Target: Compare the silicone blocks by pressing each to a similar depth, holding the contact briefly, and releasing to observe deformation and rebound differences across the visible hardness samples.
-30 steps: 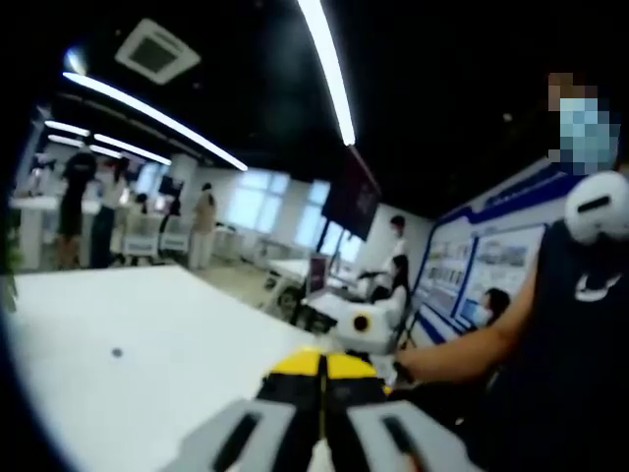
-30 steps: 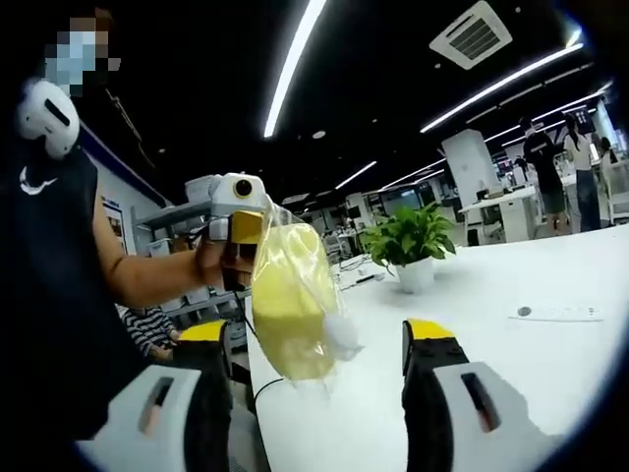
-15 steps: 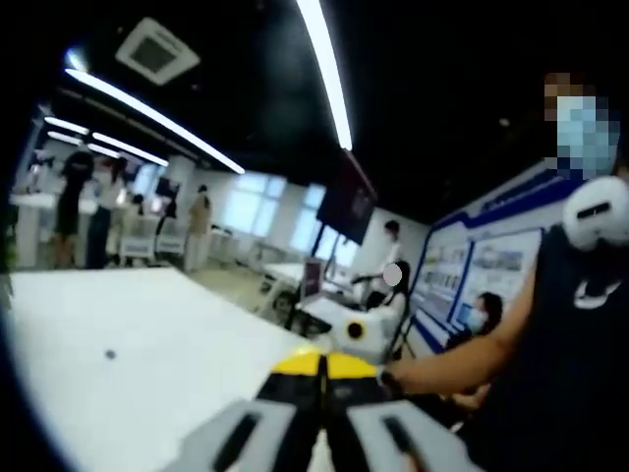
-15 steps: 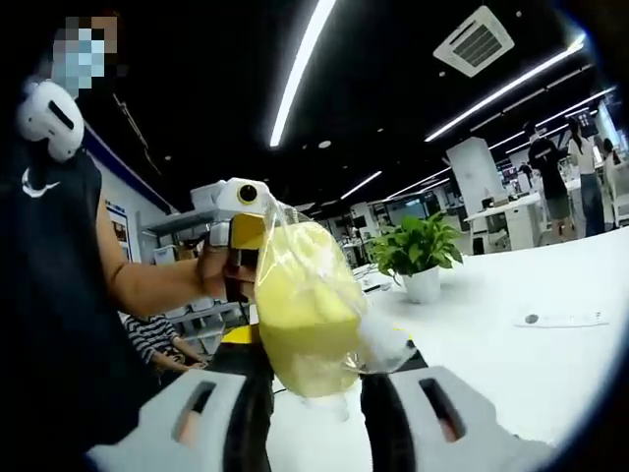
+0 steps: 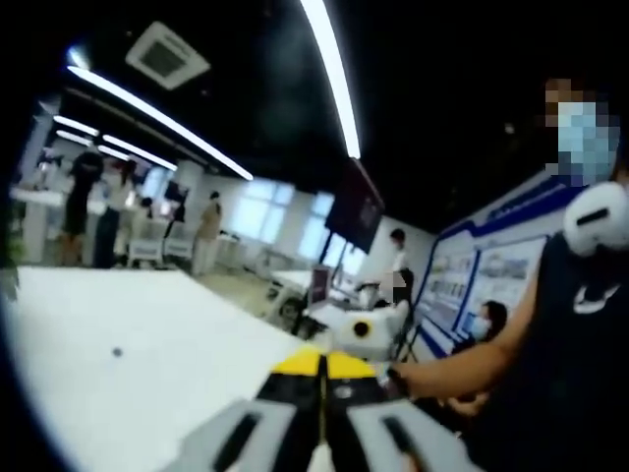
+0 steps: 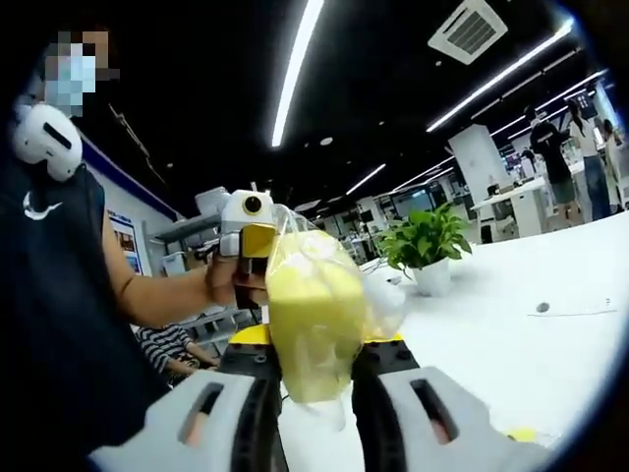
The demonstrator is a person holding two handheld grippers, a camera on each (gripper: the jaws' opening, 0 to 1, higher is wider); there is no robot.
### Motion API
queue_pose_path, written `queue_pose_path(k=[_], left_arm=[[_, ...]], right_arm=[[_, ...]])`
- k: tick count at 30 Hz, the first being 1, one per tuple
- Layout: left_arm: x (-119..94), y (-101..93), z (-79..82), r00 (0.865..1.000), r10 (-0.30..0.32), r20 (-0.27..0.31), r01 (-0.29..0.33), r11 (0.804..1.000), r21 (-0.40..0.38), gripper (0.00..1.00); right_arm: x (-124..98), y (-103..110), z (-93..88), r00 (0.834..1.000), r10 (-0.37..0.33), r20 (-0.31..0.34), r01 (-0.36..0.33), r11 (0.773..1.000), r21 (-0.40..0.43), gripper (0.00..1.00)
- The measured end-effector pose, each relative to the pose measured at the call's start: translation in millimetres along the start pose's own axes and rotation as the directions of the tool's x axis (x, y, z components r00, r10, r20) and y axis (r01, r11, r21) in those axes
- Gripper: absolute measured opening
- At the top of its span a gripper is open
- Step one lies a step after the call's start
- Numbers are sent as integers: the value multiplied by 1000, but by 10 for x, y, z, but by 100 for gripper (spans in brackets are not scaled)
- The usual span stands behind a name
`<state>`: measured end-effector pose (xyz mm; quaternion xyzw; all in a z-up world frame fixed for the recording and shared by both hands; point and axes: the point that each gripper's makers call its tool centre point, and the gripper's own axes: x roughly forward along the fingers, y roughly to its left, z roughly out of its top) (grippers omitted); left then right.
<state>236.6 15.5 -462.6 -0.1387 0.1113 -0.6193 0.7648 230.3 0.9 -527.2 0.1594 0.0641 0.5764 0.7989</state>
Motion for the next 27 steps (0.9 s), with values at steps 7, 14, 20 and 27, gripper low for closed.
queue_pose_path(k=[7, 14, 20, 27], left_arm=[[-3, -8, 15, 1000, -10, 22, 9, 1000, 18, 0], [-1, -16, -1, 1000, -16, 23, 15, 999, 32, 0], [17, -23, -92, 1000, -1, -12, 1, 998, 66, 1], [19, -43, -127, 1000, 0, -10, 0, 999, 35, 1]], right_arm=[[1, 12, 23, 999, 4, -32, -3, 1000, 3, 14], [-12, 37, -1, 998, 10, -64, -10, 1000, 7, 10], [-34, 60, -51, 995, 6, -104, -3, 1000, 24, 8], [-69, 91, -86, 993, 13, -121, -9, 999, 36, 6]])
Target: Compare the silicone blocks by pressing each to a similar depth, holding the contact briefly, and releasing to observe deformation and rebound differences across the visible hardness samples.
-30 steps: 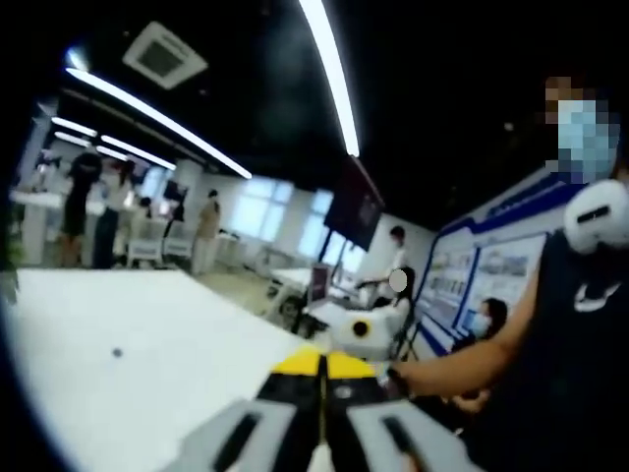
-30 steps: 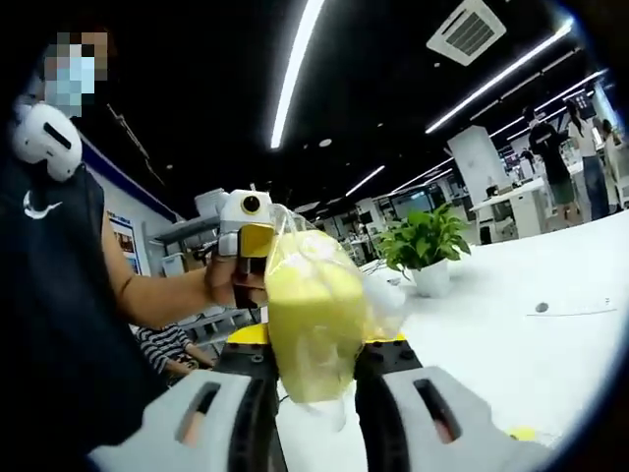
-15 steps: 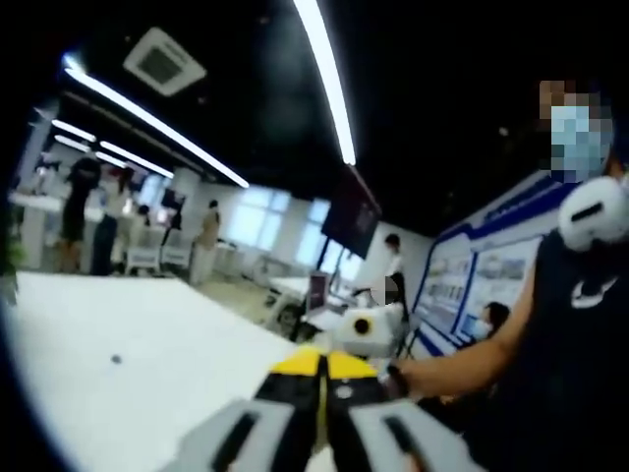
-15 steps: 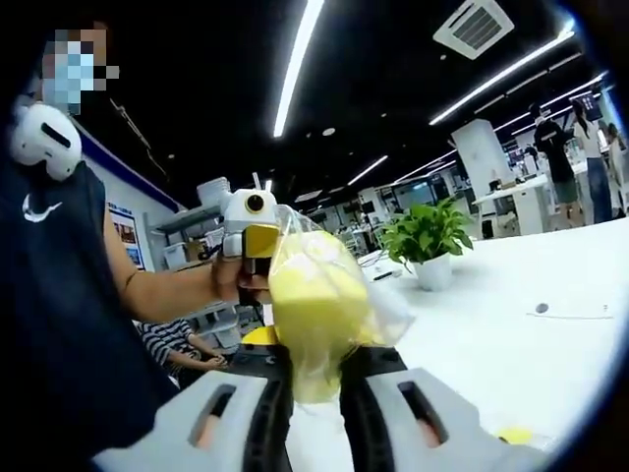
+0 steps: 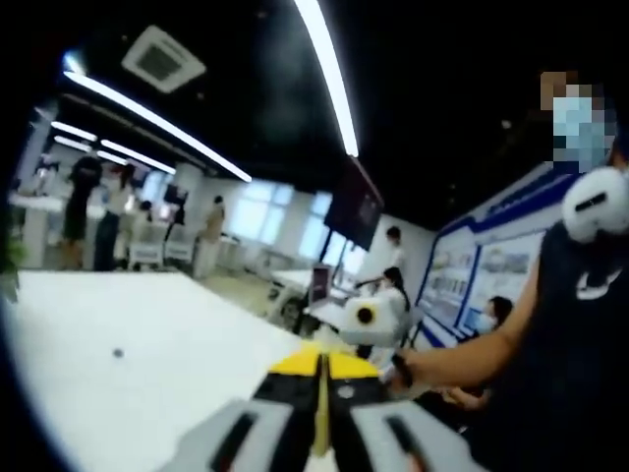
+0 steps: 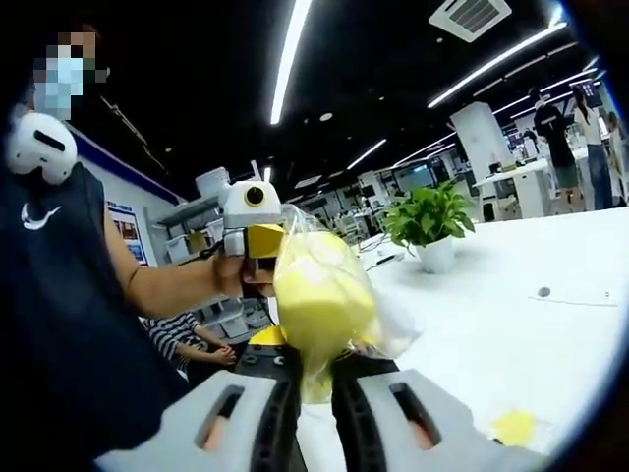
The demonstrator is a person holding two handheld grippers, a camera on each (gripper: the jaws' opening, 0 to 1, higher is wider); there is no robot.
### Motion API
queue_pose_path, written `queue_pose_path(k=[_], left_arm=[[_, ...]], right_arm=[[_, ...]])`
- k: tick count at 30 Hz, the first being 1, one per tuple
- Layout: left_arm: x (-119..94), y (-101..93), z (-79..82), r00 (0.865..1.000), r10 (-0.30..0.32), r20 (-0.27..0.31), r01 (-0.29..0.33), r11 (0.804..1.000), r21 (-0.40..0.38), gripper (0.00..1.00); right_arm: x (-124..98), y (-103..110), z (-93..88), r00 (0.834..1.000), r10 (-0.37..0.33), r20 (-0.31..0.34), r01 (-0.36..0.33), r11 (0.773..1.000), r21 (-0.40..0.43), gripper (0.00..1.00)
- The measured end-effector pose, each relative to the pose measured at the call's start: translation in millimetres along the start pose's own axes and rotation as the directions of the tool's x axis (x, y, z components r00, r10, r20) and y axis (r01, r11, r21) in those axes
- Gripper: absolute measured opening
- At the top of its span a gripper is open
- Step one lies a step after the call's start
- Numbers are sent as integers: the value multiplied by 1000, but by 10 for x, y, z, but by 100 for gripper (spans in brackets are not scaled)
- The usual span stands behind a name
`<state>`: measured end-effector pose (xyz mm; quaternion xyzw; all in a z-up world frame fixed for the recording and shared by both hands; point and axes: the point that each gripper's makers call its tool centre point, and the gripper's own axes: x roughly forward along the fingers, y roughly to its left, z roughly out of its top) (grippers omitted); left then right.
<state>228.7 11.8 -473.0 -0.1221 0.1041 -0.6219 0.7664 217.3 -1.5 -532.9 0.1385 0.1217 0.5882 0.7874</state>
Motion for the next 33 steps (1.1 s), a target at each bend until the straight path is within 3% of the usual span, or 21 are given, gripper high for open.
queue_pose_path(k=[5, 14, 20, 25, 29, 33], left_arm=[[-4, -9, -57, 1000, 4, -30, -5, 999, -33, 0], [-16, 31, -104, 999, 34, -3, -34, 999, 36, 0], [-24, 67, -108, 999, 48, -13, -47, 998, 36, 0], [-33, 86, -139, 998, 54, -28, -52, 998, 41, 0], [-70, 137, -266, 994, 83, -75, -78, 995, 65, 2], [-136, 107, -352, 994, 91, -54, -88, 995, 53, 0]], right_arm=[[-18, 4, -42, 1000, 3, -22, -3, 1000, -5, 4], [7, -10, -91, 999, 9, -41, -8, 1000, 16, 2], [26, -18, -108, 999, 11, -54, -9, 999, 37, 3], [34, -45, -139, 998, -1, -61, 1, 1000, 2, 4], [51, -57, -206, 995, -1, -96, 2, 1000, 10, 4], [85, -36, -300, 993, 6, -119, -4, 1000, 16, 4]])
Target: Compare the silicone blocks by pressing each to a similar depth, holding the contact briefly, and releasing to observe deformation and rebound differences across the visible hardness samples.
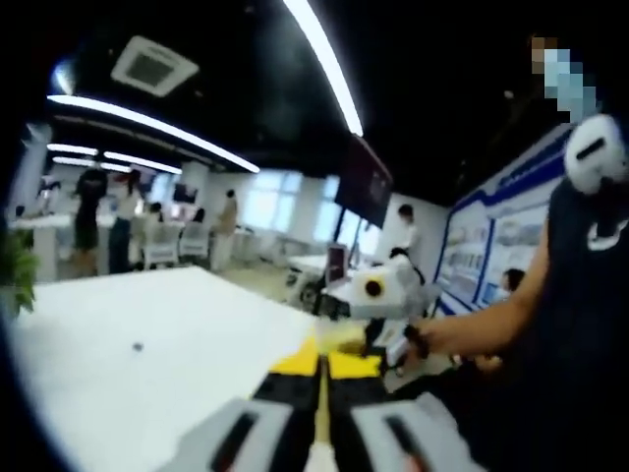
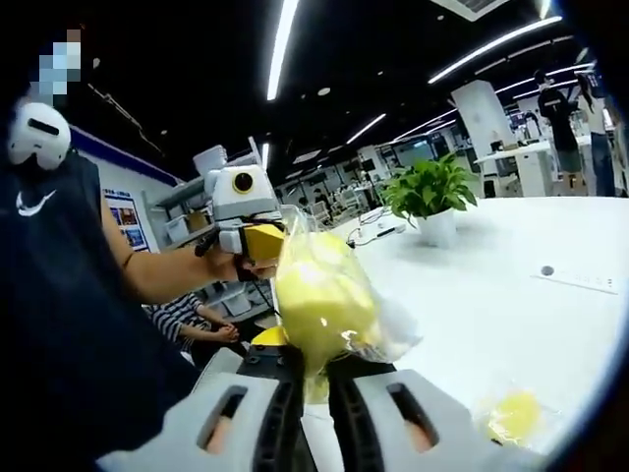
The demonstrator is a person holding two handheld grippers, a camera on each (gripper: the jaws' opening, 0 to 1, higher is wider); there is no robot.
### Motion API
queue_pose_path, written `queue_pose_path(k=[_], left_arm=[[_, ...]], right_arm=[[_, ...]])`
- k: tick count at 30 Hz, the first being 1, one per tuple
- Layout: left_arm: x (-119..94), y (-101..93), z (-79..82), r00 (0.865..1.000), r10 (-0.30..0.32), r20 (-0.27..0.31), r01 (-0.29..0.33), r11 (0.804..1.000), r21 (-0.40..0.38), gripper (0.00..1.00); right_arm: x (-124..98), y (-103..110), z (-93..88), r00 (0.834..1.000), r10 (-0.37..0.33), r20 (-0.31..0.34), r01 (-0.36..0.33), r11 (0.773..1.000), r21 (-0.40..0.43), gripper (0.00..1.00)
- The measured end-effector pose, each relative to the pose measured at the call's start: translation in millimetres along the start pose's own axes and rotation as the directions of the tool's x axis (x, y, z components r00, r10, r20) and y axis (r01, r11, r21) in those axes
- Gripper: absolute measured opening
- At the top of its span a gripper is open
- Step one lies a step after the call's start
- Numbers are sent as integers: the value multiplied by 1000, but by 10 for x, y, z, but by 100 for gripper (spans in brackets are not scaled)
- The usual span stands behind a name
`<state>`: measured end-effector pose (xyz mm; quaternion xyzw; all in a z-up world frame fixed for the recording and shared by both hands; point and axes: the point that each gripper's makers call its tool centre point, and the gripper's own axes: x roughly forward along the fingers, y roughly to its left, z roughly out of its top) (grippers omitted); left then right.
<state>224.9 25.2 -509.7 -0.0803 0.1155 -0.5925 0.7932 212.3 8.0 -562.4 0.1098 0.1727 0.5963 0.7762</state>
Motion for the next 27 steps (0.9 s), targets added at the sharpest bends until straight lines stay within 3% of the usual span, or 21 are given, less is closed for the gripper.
queue_pose_path(k=[3, 8, 13, 19, 25, 27], left_arm=[[-21, 12, -75, 1000, 20, -7, -20, 999, -32, 0], [-40, -15, -141, 999, 47, -25, -47, 999, -19, 0], [-68, -31, -1, 997, 55, 49, -51, 996, -69, 0], [-3, -53, 74, 995, 58, 78, -50, 994, -100, 0], [17, -52, 125, 993, 37, 114, -22, 991, -132, 0], [-7, -14, 140, 991, 39, 128, -19, 989, -148, 0]], right_arm=[[29, 10, -78, 1000, 6, -7, -6, 1000, -24, 5], [29, -12, -148, 1000, -9, -1, 9, 1000, -27, 8], [42, 20, -17, 998, -15, 62, 17, 999, -41, 10], [20, -7, 24, 994, -34, 102, 38, 999, -34, 14], [-1, -66, 14, 989, -94, 114, 100, 994, -48, 23], [-23, -95, 51, 983, -122, 138, 129, 991, -41, 32]])
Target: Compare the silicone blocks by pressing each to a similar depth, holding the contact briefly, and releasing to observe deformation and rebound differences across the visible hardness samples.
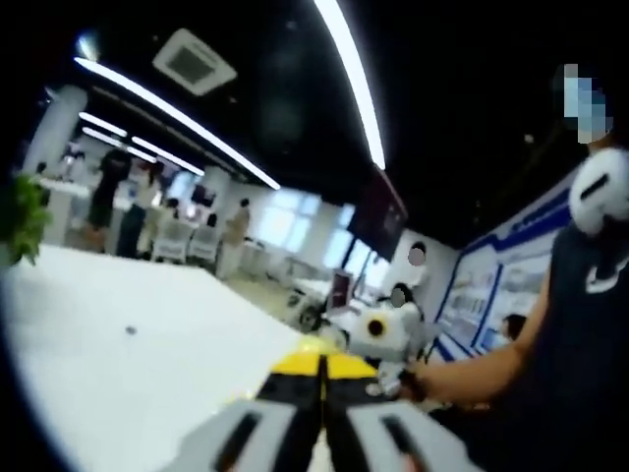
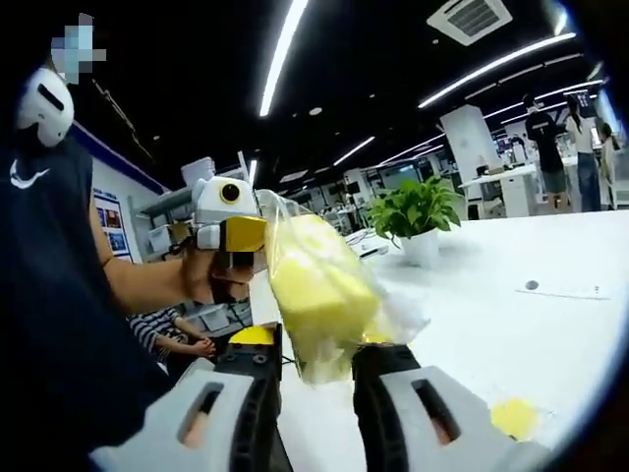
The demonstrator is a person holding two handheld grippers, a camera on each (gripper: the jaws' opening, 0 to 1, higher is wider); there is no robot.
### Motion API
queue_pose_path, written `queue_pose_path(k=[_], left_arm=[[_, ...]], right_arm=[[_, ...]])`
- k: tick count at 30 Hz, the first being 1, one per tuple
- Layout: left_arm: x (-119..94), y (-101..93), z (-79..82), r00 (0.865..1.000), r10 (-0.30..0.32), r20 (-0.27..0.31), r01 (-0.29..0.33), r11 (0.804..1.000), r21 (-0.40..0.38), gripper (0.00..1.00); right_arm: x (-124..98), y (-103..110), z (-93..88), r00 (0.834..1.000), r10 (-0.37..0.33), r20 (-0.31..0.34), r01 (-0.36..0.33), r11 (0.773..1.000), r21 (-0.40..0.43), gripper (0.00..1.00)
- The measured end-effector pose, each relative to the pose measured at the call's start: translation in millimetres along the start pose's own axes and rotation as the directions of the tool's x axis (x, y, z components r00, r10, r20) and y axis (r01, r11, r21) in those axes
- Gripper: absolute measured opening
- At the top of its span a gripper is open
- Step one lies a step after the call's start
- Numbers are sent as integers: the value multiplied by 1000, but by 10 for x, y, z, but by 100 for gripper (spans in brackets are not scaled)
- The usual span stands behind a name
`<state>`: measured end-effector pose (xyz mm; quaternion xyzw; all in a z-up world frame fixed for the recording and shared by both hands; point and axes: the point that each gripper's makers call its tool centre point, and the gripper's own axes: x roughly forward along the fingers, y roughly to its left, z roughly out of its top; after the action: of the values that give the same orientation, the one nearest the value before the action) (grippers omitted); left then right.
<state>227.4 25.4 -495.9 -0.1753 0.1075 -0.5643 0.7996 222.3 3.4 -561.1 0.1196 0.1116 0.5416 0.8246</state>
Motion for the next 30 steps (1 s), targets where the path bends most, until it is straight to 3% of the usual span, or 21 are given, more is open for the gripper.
queue_pose_path(k=[5, 8, 10, 14, 19, 30], left_arm=[[-55, 107, 64, 999, 14, 39, -13, 999, -33, 0], [-72, 211, 43, 999, 30, 36, -28, 998, -64, 0], [-80, 261, 27, 999, 35, 35, -32, 996, -82, 0], [-85, 334, 27, 998, 37, 44, -32, 992, -118, 0], [-57, 452, -14, 998, 41, 43, -33, 987, -160, 0], [-23, 756, -184, 997, 54, 55, -37, 959, -282, 0]], right_arm=[[-51, -200, 17, 993, -121, 11, 121, 993, -16, 68], [-154, -348, 63, 977, -210, 41, 212, 977, -40, 89], [-234, -433, 70, 966, -253, 46, 255, 966, -50, 96], [-456, -565, 60, 947, -318, 50, 321, 944, -74, 96], [-824, -793, -46, 903, -429, 33, 430, 898, -91, 96], [-1419, -1003, -361, 819, -573, -18, 570, 817, -90, 96]])
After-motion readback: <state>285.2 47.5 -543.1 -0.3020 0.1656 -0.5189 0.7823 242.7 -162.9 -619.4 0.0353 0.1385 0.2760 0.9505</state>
